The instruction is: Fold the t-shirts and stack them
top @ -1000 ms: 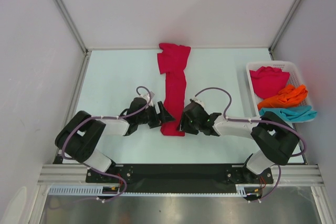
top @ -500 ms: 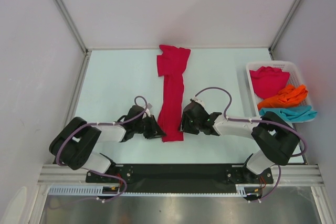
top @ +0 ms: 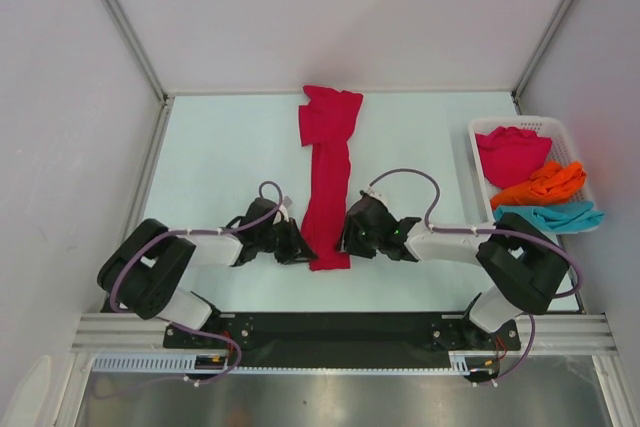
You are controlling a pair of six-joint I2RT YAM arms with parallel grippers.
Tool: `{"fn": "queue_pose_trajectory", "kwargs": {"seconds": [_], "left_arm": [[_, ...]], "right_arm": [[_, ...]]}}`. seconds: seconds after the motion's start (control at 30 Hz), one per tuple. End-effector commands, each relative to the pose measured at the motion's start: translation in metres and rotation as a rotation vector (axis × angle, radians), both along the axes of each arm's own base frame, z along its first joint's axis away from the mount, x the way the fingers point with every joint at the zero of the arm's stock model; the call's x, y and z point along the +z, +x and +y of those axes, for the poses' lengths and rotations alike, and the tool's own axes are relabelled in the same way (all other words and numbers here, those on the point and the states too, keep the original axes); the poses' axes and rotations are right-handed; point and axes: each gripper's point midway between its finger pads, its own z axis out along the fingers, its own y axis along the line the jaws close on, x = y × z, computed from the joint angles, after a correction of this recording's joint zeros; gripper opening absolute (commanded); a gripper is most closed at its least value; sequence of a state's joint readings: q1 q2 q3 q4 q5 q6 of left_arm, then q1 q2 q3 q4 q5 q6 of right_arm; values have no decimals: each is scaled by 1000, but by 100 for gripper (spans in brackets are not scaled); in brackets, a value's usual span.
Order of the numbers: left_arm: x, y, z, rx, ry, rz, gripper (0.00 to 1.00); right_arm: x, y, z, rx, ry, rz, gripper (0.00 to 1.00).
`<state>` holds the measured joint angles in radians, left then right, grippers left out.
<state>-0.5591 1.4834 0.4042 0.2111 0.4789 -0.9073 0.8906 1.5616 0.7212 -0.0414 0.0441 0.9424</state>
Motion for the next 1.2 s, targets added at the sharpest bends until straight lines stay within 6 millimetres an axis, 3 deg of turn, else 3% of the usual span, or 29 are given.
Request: {"fn": "queue_pose_trajectory", "kwargs": {"seconds": [0.0,0.1,0.13,0.17,0.23,0.27,0.43,0.5,0.73,0.83,0.93,1.0,1.03,1.1,1.13,1.17], "left_arm": [[-54,-45,44,-16,250,161,14],[-54,-45,44,-22,248,162,12],[-53,-45,43,-23,245,160,8],[-54,-45,43,-26,248,164,0],[-53,-44,42,-30,245,162,0],[-51,-43,41,-33,239,158,0],[-36,-43,39,-50,227,151,0],[-20,-43,37,-56,213,130,0],[50,-45,37,-53,147,15,0],[65,-44,37,-41,127,-6,0],[67,-32,31,-40,139,-2,0],[78,-13,21,-52,135,-48,0],[70,-5,19,-52,162,-28,0],[81,20,9,-55,151,-76,0],[72,30,8,-55,170,-53,0],[83,45,1,-63,161,-86,0]], "right_arm": [[-17,-27,-9,11,-26,59,45],[-23,-38,-15,4,-26,78,43],[-24,-41,-15,7,-24,83,41],[-24,-43,-16,5,-19,87,34],[-25,-47,-18,11,-16,92,6],[-25,-48,-18,13,-13,93,0],[-10,-50,-17,22,-16,65,0],[-5,-56,-18,35,-29,68,0],[50,-65,-9,76,-24,-9,0],[73,-61,-10,72,-15,-51,0],[84,-45,-11,77,-31,-106,0],[84,-32,-7,80,-48,-107,0],[84,-20,-10,64,-58,-117,0],[84,0,-4,75,-70,-140,0],[85,12,-7,56,-71,-143,0],[86,19,-3,76,-60,-152,0]]}}
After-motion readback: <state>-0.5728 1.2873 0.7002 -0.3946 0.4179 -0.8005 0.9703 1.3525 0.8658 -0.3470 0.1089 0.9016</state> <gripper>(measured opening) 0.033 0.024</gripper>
